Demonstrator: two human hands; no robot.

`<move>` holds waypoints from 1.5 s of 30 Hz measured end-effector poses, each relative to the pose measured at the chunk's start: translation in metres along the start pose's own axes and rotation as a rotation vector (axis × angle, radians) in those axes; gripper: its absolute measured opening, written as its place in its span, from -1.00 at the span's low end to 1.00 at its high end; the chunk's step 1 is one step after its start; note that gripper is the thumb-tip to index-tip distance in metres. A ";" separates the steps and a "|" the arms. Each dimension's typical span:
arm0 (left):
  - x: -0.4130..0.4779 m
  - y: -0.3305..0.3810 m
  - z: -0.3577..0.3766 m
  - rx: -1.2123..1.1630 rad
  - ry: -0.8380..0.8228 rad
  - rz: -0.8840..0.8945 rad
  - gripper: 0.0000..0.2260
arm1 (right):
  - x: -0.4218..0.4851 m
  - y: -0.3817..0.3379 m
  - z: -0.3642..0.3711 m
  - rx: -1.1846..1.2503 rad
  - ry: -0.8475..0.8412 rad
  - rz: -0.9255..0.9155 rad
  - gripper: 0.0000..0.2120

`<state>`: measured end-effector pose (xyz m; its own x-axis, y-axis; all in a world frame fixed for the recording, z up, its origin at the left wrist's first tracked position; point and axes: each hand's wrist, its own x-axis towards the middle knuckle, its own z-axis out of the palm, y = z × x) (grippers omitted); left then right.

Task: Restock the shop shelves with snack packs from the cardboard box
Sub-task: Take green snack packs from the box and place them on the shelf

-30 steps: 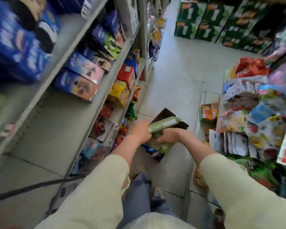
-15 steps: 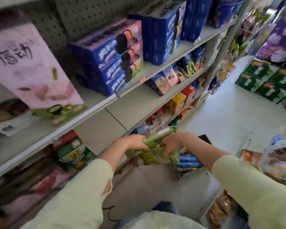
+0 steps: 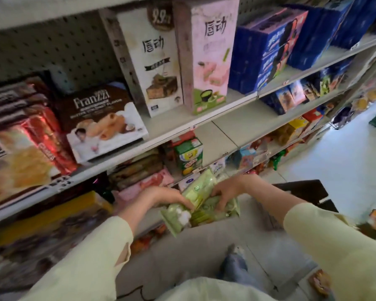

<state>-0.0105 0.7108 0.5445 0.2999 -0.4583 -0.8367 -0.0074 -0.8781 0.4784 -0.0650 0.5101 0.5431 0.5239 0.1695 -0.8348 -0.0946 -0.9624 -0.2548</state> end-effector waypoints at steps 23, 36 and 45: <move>-0.101 -0.172 0.007 -0.639 0.292 0.034 -0.72 | 0.030 -0.129 -0.015 -0.050 0.167 -0.228 -0.57; -0.088 -0.182 0.012 -0.360 0.900 0.077 -0.66 | 0.066 -0.118 -0.055 -0.065 0.593 -0.210 -0.52; -0.037 -0.184 -0.004 -0.370 1.078 0.117 -0.73 | 0.131 -0.131 -0.072 -0.154 0.607 -0.371 -0.49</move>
<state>-0.0166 0.8899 0.4888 0.9789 -0.0213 -0.2032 0.1386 -0.6616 0.7370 0.0770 0.6428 0.5027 0.8797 0.3860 -0.2777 0.2772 -0.8908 -0.3600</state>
